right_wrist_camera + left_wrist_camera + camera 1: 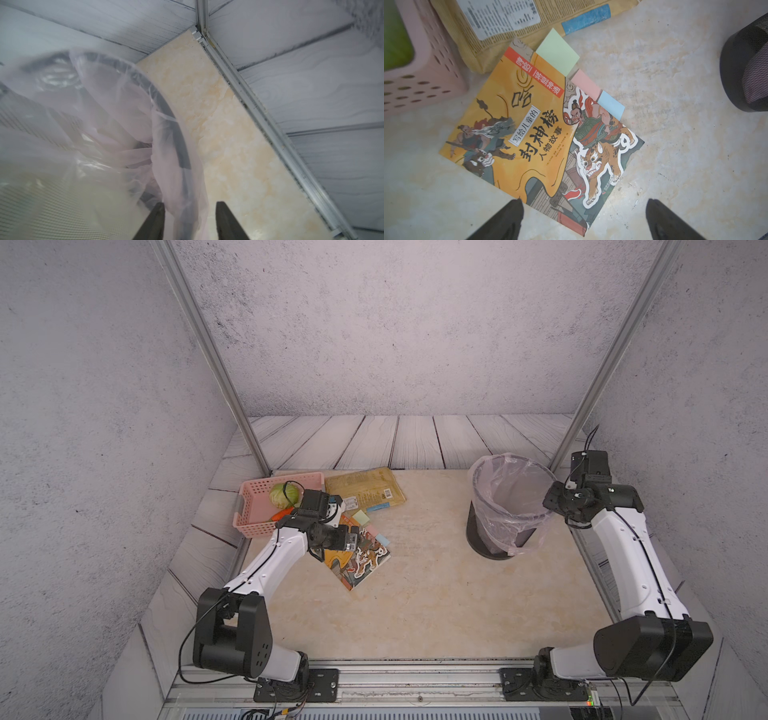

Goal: Peel off the used sticky note
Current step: Move the trash bin to the center of the board, then adjust the book at the center of the board.

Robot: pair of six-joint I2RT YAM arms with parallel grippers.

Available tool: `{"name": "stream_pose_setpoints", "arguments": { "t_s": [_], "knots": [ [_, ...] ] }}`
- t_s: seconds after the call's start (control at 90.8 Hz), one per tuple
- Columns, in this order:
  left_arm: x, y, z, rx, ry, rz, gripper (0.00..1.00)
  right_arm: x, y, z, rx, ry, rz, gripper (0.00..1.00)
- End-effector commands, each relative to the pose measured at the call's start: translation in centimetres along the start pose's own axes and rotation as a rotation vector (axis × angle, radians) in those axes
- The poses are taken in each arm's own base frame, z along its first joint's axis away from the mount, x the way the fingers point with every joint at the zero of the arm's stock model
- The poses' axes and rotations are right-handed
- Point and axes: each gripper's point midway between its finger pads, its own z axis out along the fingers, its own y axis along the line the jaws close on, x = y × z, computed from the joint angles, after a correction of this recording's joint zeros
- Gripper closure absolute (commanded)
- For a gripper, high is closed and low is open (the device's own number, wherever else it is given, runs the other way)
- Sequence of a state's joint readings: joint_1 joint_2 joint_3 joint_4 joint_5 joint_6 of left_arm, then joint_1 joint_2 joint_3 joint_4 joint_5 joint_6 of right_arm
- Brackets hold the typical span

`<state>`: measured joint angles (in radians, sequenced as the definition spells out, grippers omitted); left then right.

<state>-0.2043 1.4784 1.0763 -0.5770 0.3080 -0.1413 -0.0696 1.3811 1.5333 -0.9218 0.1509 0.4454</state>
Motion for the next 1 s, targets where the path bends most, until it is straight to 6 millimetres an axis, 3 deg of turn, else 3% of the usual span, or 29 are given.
{"name": "stream_pose_setpoints", "arguments": {
  "t_s": [0.0, 0.198, 0.231, 0.363, 0.517, 0.815, 0.903, 0.991],
  "knots": [
    [0.2, 0.3, 1.7, -0.011, 0.038, -0.091, 0.02, -0.9, -0.6, -3.8, -0.009, -0.064, -0.011, 0.41],
    [1.4, 2.4, 5.4, -0.095, 0.169, -0.162, 0.02, -0.2, -0.4, -7.9, -0.084, -0.090, -0.067, 0.22],
    [0.8, 2.4, 5.5, -0.103, 0.168, -0.164, 0.02, -0.1, 0.1, -8.6, -0.121, -0.096, -0.074, 0.20],
    [1.6, 2.7, 7.6, -0.117, 0.240, -0.172, 0.02, 0.7, 3.3, -11.5, -0.318, -0.118, -0.118, 0.18],
    [4.1, 1.7, 10.1, -0.059, 0.330, -0.180, 0.02, 2.2, 8.2, -13.4, -0.548, -0.063, -0.168, 0.23],
    [8.8, -3.1, 12.4, -0.021, 0.450, 0.025, 0.02, 6.8, 17.0, -12.8, -0.719, 0.036, -0.344, 0.27],
    [9.1, -5.0, 12.1, 0.009, 0.451, 0.081, 0.02, 8.4, 19.2, -12.2, -0.762, 0.083, -0.367, 0.27],
    [7.8, -5.7, 10.6, 0.020, 0.406, 0.100, 0.02, 9.5, 20.6, -11.2, -0.773, 0.120, -0.391, 0.28]
  ]
}}
